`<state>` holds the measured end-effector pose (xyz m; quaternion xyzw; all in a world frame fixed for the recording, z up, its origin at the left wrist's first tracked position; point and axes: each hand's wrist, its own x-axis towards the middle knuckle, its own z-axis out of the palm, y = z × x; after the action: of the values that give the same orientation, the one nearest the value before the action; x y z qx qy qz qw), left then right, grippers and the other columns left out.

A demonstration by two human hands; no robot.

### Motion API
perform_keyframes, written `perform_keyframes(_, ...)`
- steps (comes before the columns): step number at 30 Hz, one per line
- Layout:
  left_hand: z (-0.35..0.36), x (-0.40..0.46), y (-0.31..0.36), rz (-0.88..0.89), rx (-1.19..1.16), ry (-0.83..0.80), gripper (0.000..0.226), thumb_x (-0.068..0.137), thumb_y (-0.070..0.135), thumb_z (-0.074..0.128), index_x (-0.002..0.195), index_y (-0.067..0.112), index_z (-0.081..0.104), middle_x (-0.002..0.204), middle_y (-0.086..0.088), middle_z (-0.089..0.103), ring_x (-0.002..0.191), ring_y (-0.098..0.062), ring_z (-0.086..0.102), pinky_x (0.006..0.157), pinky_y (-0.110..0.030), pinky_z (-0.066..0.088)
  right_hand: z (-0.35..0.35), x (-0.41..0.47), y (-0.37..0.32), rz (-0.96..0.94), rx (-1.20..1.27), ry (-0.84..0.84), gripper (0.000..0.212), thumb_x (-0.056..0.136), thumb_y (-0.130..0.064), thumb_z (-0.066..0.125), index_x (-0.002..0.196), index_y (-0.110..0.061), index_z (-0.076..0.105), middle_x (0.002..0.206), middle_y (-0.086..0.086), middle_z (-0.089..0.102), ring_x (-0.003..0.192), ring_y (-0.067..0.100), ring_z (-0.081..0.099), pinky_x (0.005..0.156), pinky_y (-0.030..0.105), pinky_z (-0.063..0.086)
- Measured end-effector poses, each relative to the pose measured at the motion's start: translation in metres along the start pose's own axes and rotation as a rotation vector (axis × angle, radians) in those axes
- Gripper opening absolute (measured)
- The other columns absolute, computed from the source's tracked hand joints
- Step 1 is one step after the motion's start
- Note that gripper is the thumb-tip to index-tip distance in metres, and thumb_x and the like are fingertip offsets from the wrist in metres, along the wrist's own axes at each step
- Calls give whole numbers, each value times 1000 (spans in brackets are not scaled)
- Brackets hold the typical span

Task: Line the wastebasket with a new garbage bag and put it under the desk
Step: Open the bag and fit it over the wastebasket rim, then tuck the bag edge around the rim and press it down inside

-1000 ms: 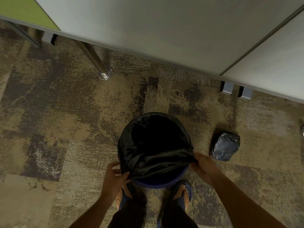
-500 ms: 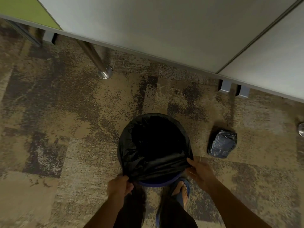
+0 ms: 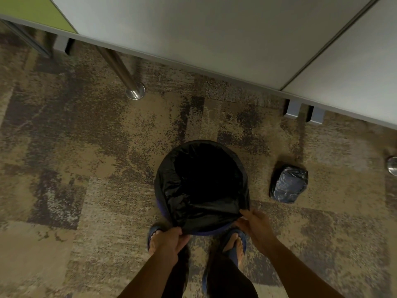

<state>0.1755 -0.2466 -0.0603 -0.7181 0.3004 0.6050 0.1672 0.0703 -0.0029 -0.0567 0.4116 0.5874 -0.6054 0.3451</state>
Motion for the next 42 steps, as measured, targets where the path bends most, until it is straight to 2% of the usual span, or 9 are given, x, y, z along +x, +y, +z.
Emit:
perform_keyframes(7, -2, 0, -6, 38, -37, 62, 32, 93, -1, 58, 124, -5, 54, 74, -19, 73, 68, -28, 76, 45, -27, 57, 2, 0, 8, -28, -156, -34, 17, 92, 8, 57, 103, 21, 54, 100, 32, 64, 90, 39, 68, 72, 36, 60)
perform_keyframes(11, -4, -1, -8, 46, 1, -44, 18, 100, -7, 38, 95, -9, 55, 98, -23, 66, 122, -41, 57, 100, -42, 51, -5, -1, 11, -54, -158, -59, 11, 87, 16, 56, 94, 8, 59, 96, 32, 64, 89, 40, 68, 75, 42, 59)
perform_keyframes(14, -5, -3, -9, 128, 76, -42, 21, 94, -10, 48, 111, -10, 59, 87, -14, 67, 96, -30, 69, 79, -34, 58, -5, 4, 10, -68, -223, -29, 12, 85, 17, 57, 95, 11, 58, 96, 35, 67, 86, 40, 69, 74, 45, 58)
perform_keyframes(18, -7, -9, -4, 296, 197, 52, 9, 83, -7, 62, 76, -1, 61, 67, -16, 70, 62, -25, 70, 53, -27, 55, -4, 12, 7, -126, -354, -3, 16, 80, 17, 58, 95, 14, 59, 91, 29, 71, 85, 39, 71, 67, 41, 59)
perform_keyframes(23, -6, -10, 9, 562, 386, 148, 30, 69, -10, 61, 81, 17, 63, 70, -9, 70, 63, -34, 65, 55, -48, 57, -8, 8, 5, -205, -483, -61, 19, 79, 11, 68, 95, 1, 66, 84, 14, 76, 82, 33, 73, 68, 44, 60)
perform_keyframes(27, -3, -1, -11, 314, 137, 60, 21, 84, -11, 50, 85, 3, 65, 65, -10, 73, 60, -26, 71, 49, -30, 56, -1, 1, 9, -48, -335, -86, 26, 90, 15, 55, 106, -7, 57, 89, 14, 73, 67, 26, 74, 52, 28, 59)
perform_keyframes(30, -5, 4, -20, 193, 145, -27, 30, 91, -8, 52, 120, -4, 55, 110, -23, 66, 80, -30, 68, 62, -32, 59, -1, -4, 14, 98, -282, -58, 21, 96, 11, 48, 107, -4, 57, 95, 24, 70, 64, 30, 73, 52, 33, 61)
perform_keyframes(35, -4, -3, -14, 241, 108, -4, 20, 86, -10, 55, 87, 1, 70, 97, -17, 73, 74, -26, 75, 58, -25, 58, -3, -10, 18, 93, -157, -71, 14, 96, 8, 52, 96, 6, 67, 84, 20, 73, 69, 24, 74, 53, 25, 59)
perform_keyframes(42, -8, -7, -12, 360, 138, 11, 33, 90, -10, 53, 118, 1, 66, 103, -15, 73, 74, -10, 74, 62, -18, 57, 10, -14, 31, 20, -83, -111, 27, 91, 17, 53, 101, -4, 67, 106, 15, 70, 94, 26, 71, 66, 24, 61)
